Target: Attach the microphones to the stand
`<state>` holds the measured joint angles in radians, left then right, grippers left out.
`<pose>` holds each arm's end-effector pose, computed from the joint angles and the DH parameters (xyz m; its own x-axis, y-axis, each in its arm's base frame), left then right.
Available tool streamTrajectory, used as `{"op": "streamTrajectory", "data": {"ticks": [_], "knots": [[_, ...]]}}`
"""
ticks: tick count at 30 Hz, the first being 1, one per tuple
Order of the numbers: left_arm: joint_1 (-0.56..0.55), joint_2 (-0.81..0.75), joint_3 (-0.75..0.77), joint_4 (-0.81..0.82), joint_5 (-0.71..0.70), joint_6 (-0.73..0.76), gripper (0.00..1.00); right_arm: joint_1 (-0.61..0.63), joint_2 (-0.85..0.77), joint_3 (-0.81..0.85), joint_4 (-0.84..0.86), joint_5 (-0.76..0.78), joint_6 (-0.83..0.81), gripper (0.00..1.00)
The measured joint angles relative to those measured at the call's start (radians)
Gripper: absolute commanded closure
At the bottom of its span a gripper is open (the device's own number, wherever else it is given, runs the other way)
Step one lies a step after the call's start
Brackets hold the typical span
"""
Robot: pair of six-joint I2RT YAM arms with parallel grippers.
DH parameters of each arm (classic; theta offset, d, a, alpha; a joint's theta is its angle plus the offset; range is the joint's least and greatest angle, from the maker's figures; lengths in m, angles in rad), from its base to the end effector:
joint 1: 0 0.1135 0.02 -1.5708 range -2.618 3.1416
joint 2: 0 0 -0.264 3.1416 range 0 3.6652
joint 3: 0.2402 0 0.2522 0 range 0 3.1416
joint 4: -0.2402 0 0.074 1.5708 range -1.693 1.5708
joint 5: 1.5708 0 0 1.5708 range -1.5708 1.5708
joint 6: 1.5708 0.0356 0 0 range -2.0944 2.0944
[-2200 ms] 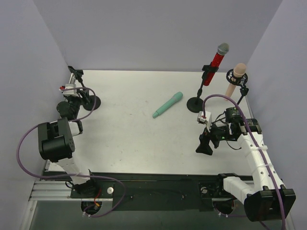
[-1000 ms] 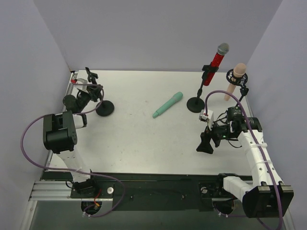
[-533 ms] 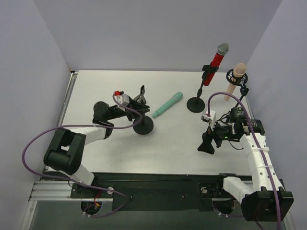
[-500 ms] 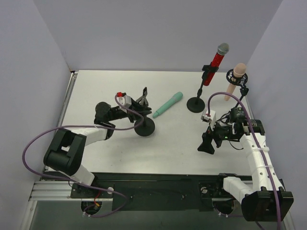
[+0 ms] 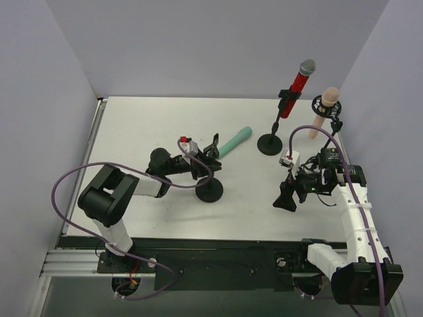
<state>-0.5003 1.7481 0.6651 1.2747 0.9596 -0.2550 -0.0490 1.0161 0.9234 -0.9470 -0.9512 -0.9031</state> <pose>0.2730 -0.1825 0.2031 -0.0856 -0.1182 -0.9893 0.9912 0.0910 -0.0966 0.1796 0.0202 0.2933 -0.2322 -0.4452 -0.8648 -0.9137 0.4048 0.0369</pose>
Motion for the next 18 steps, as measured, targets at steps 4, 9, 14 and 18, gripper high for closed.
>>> {"op": "streamTrajectory", "data": {"ticks": [4, 9, 14, 18], "knots": [[-0.001, 0.018, -0.013, 0.057, -0.034, -0.024, 0.62, -0.008, 0.0, 0.0, -0.001, -0.003, -0.003, 0.24], [-0.003, 0.003, -0.084, 0.06, -0.077, 0.016, 0.37, -0.01, 0.001, 0.0, -0.006, -0.006, -0.012, 0.24], [-0.003, -0.092, -0.11, -0.023, -0.119, 0.109, 0.24, -0.01, 0.002, 0.0, -0.015, -0.008, -0.02, 0.24], [-0.003, -0.211, -0.109, -0.126, -0.146, 0.172, 0.15, -0.01, 0.002, 0.0, -0.017, -0.008, -0.023, 0.23]]}}
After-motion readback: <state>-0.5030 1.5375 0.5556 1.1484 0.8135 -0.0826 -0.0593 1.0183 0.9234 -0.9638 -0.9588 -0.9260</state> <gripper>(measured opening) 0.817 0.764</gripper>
